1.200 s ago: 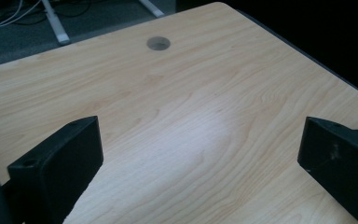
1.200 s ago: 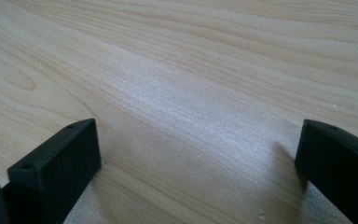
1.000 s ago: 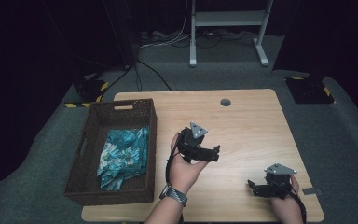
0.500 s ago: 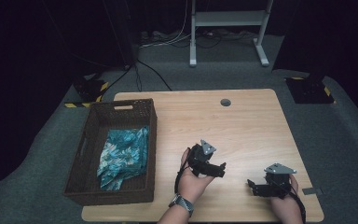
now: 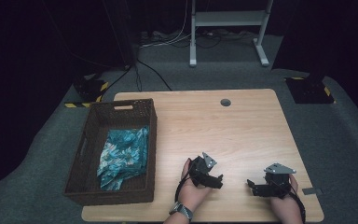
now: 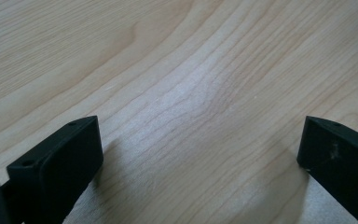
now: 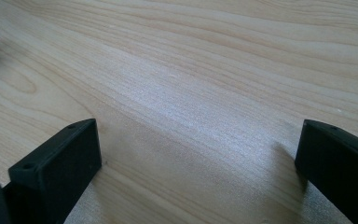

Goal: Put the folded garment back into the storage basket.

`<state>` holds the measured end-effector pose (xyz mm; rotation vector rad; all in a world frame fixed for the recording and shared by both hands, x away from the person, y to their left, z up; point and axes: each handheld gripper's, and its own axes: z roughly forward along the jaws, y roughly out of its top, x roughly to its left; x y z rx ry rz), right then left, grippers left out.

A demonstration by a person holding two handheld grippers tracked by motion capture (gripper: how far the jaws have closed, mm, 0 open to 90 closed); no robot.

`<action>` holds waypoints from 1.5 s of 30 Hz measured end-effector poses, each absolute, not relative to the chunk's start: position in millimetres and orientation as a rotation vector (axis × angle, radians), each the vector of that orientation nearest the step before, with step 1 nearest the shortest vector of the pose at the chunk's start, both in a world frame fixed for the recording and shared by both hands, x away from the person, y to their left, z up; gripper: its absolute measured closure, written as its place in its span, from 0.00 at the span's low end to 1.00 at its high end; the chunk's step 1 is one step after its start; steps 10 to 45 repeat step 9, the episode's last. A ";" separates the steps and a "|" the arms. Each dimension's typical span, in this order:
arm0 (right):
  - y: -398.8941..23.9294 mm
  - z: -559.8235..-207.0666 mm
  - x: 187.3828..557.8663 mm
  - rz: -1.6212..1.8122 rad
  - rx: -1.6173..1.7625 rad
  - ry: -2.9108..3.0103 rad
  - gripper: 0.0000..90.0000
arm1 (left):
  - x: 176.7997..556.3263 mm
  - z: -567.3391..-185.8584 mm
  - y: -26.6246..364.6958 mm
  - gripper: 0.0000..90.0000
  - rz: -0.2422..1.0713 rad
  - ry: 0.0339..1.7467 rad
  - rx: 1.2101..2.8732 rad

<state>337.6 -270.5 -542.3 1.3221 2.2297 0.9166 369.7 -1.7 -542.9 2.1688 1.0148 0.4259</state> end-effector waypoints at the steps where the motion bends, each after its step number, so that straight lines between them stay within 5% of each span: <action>1: -270.4 -542.3 337.7 0.918 1.319 2.232 0.00 | 370.3 -542.8 -1.9 0.00 0.426 1.014 2.172; 45: -270.1 -542.5 338.7 0.921 1.303 2.240 0.00 | 369.7 -542.9 -2.6 0.00 0.430 1.023 2.167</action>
